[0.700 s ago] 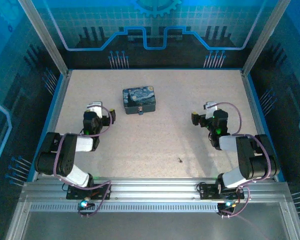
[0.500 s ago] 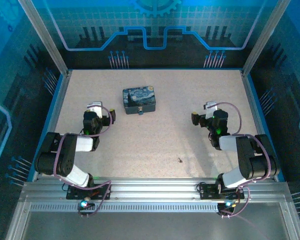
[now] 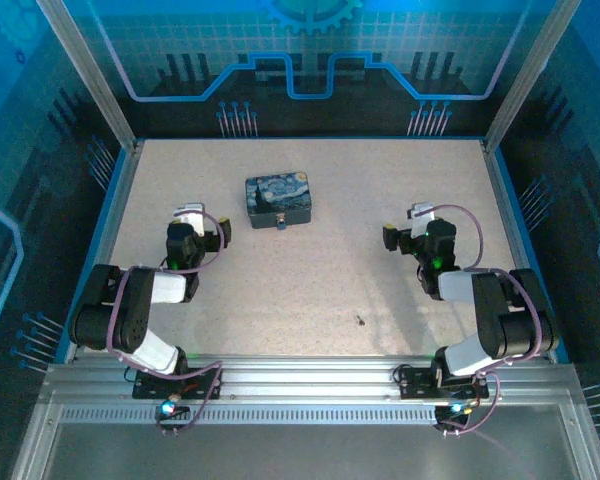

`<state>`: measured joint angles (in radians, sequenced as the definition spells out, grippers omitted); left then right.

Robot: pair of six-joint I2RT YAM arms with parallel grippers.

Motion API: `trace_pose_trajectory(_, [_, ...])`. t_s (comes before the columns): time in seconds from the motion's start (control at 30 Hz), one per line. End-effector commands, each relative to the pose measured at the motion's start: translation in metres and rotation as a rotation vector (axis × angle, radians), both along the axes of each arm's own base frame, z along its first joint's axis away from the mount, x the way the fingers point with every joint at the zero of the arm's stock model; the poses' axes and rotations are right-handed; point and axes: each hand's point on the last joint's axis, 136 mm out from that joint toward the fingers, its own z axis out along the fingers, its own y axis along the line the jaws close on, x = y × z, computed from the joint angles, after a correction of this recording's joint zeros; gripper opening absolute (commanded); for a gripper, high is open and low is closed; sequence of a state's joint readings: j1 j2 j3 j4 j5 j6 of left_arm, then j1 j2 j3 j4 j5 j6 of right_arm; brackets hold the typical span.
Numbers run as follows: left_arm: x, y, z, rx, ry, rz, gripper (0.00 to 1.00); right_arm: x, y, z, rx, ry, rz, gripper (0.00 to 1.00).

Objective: Unlock the padlock with the key

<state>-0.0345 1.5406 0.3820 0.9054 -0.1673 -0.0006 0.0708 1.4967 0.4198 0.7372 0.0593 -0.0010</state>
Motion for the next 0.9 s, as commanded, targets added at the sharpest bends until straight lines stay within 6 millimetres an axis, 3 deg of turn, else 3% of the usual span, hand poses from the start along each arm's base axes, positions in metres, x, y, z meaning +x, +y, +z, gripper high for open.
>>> trace_pose_trajectory(0.0, [-0.009, 0.008, 0.014, -0.009, -0.057, 0.038, 0.99, 0.005, -0.005, 0.023, 0.001, -0.024, -0.008, 1.00])
trace_pose_trajectory(0.1, [-0.015, 0.009, 0.033, -0.006, -0.062, 0.042, 0.99, -0.004, -0.005, 0.049, 0.003, -0.042, -0.008, 1.00])
trace_pose_trajectory(0.2, [-0.018, 0.007, 0.063, -0.033, -0.080, 0.042, 0.99, -0.015, -0.005, 0.081, 0.048, -0.050, -0.033, 1.00])
trace_pose_trajectory(0.33, [-0.023, 0.000, 0.101, -0.215, -0.056, 0.058, 0.99, -0.038, 0.003, 0.107, 0.134, 0.029, -0.062, 1.00])
trace_pose_trajectory(0.5, [-0.032, -0.023, 0.123, -0.400, 0.035, -0.008, 0.99, -0.076, 0.019, 0.108, 0.288, 0.227, -0.096, 1.00])
trace_pose_trajectory(0.67, [-0.050, -0.059, 0.120, -0.574, 0.162, -0.122, 0.99, -0.110, 0.050, 0.094, 0.430, 0.395, -0.059, 1.00])
trace_pose_trajectory(0.87, [-0.072, -0.110, 0.107, -0.660, 0.278, -0.228, 0.99, -0.142, 0.081, 0.068, 0.428, 0.574, -0.008, 1.00])
